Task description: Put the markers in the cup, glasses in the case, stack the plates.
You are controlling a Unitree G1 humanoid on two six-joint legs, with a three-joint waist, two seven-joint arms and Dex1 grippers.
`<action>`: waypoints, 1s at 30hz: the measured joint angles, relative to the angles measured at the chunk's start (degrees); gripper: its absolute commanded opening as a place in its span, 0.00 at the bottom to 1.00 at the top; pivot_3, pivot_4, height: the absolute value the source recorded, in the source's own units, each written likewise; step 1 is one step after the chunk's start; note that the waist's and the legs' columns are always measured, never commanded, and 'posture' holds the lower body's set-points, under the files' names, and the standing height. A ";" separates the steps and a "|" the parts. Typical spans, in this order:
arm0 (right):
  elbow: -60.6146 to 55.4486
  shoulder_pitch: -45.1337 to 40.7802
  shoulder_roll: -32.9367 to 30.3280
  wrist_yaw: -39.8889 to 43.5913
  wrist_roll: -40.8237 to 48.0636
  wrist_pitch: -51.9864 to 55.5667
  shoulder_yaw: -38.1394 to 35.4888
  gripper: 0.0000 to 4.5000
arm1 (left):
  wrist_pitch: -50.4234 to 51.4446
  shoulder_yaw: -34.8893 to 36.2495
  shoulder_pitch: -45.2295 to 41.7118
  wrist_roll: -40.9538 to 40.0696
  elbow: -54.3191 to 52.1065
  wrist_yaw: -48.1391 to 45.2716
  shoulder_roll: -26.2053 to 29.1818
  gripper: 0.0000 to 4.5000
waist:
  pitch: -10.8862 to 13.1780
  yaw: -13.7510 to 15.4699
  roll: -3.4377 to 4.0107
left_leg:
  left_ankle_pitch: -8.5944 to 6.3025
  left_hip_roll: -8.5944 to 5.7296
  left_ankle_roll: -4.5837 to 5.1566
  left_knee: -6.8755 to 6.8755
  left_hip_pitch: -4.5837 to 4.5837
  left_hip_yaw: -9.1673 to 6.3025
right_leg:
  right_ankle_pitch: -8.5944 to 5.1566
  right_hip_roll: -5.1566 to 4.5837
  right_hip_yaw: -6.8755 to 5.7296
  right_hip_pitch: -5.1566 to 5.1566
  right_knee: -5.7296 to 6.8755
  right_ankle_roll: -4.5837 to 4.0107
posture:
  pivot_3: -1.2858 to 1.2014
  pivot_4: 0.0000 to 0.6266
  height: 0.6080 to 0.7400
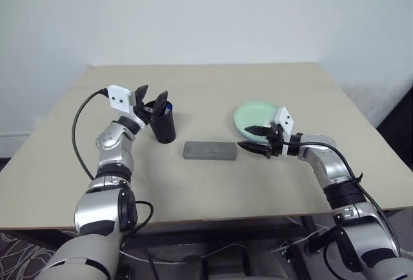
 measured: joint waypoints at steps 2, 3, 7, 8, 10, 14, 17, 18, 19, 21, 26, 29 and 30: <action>-0.02 0.00 -0.05 -0.01 0.09 0.12 -0.13 0.69 | 2.92 0.08 2.01 -2.40 -6.29 -3.39 0.74 0.76 | 0.00 -0.08 0.00 | 0.00 0.02 0.00 -0.03 0.00 0.03 | 0.00 0.00 0.02 -0.03 -0.01 0.00 | 0.52 0.00 0.97; -0.01 0.00 -0.09 0.00 0.24 0.16 -0.28 0.69 | 5.56 -0.01 3.93 -3.92 -11.71 -5.33 1.65 0.76 | 0.00 -0.19 0.00 | 0.00 0.03 -0.01 -0.08 0.01 0.04 | 0.00 0.00 0.03 -0.04 -0.02 0.00 | 0.52 0.00 0.97; 0.45 -0.15 -0.50 -0.23 0.50 0.22 -1.92 0.69 | 16.45 -0.44 14.05 -8.66 -31.91 -9.43 5.90 0.76 | -0.01 -0.50 0.04 | 0.00 0.08 -0.01 -0.27 0.11 0.09 | -0.01 0.00 0.09 -0.05 -0.05 -0.01 | 0.52 0.00 0.97; 1.02 -0.25 -0.75 -0.37 0.50 0.21 -2.36 0.69 | 19.69 -0.66 17.20 -9.61 -36.89 -9.84 6.44 0.76 | 0.00 -0.42 0.05 | 0.00 0.08 -0.01 -0.26 0.11 0.07 | -0.01 0.00 0.07 -0.04 -0.04 -0.02 | 0.52 0.00 0.97; 2.16 -0.45 -0.77 -0.52 0.49 0.00 -2.91 0.69 | 25.00 -1.41 23.21 -11.10 -45.40 -9.59 7.35 0.76 | 0.00 -0.28 0.05 | 0.00 0.12 -0.01 -0.23 0.11 0.03 | -0.01 0.00 0.03 -0.04 -0.04 -0.02 | 0.52 0.00 0.97; 4.81 -0.49 -1.35 -0.69 0.42 -1.01 -3.97 0.69 | 29.01 -3.29 33.20 -9.87 -56.77 -6.97 8.13 0.76 | 0.02 -0.02 0.07 | 0.00 0.12 -0.01 -0.20 0.13 0.05 | -0.02 -0.01 0.00 0.00 -0.06 -0.05 | 0.52 0.00 0.97; 6.81 -0.51 -2.74 -0.57 0.39 -2.13 -4.51 0.69 | 28.46 -3.32 35.71 -7.96 -58.78 -4.06 7.22 0.76 | 0.03 0.01 0.09 | 0.00 0.14 -0.02 -0.19 0.17 0.07 | -0.06 -0.01 -0.03 0.03 -0.04 -0.11 | 0.52 0.00 0.97; 7.78 -0.51 -3.29 -0.58 0.32 -2.46 -5.03 0.69 | 27.95 -3.33 36.34 -7.35 -58.90 -3.18 6.63 0.76 | 0.03 -0.01 0.11 | 0.00 0.14 -0.02 -0.19 0.19 0.09 | -0.08 -0.01 -0.03 0.04 -0.04 -0.15 | 0.52 0.00 0.97; 8.54 -0.50 -3.66 -0.61 0.32 -2.78 -5.52 0.69 | 27.34 -3.32 37.12 -6.62 -58.90 -2.41 6.19 0.76 | 0.03 -0.02 0.12 | 0.00 0.15 -0.02 -0.19 0.22 0.12 | -0.09 -0.01 -0.03 0.04 -0.05 -0.15 | 0.52 0.00 0.97; 9.66 -0.31 -4.61 -0.66 0.31 -3.39 -6.31 0.69 | 26.00 -3.37 38.74 -5.60 -58.57 -1.29 5.10 0.76 | 0.03 -0.03 0.13 | 0.00 0.16 -0.02 -0.21 0.19 0.15 | -0.09 0.01 -0.03 0.00 -0.05 -0.16 | 0.52 0.00 0.97; 9.70 1.81 -5.68 -1.14 0.32 -3.84 -7.78 0.69 | 21.28 -3.18 42.51 -3.16 -54.60 2.58 1.94 0.76 | 0.02 -0.01 0.17 | 0.00 0.19 -0.02 -0.28 0.18 0.20 | -0.07 0.02 -0.01 -0.03 -0.07 -0.12 | 0.52 0.00 0.97; 9.57 3.30 -5.71 -1.25 0.32 -3.81 -7.97 0.69 | 19.31 -3.09 43.80 -2.01 -52.78 4.44 0.73 0.76 | 0.03 0.00 0.17 | 0.00 0.18 -0.02 -0.24 0.16 0.23 | -0.10 0.01 0.01 -0.03 -0.08 -0.18 | 0.52 0.00 0.97; 9.48 3.34 -5.65 -1.35 0.32 -3.78 -7.97 0.69 | 18.75 -3.07 43.81 -1.76 -52.29 5.14 0.54 0.76 | 0.03 -0.01 0.17 | 0.00 0.18 -0.02 -0.22 0.16 0.23 | -0.12 0.02 0.01 -0.03 -0.08 -0.20 | 0.52 0.00 0.97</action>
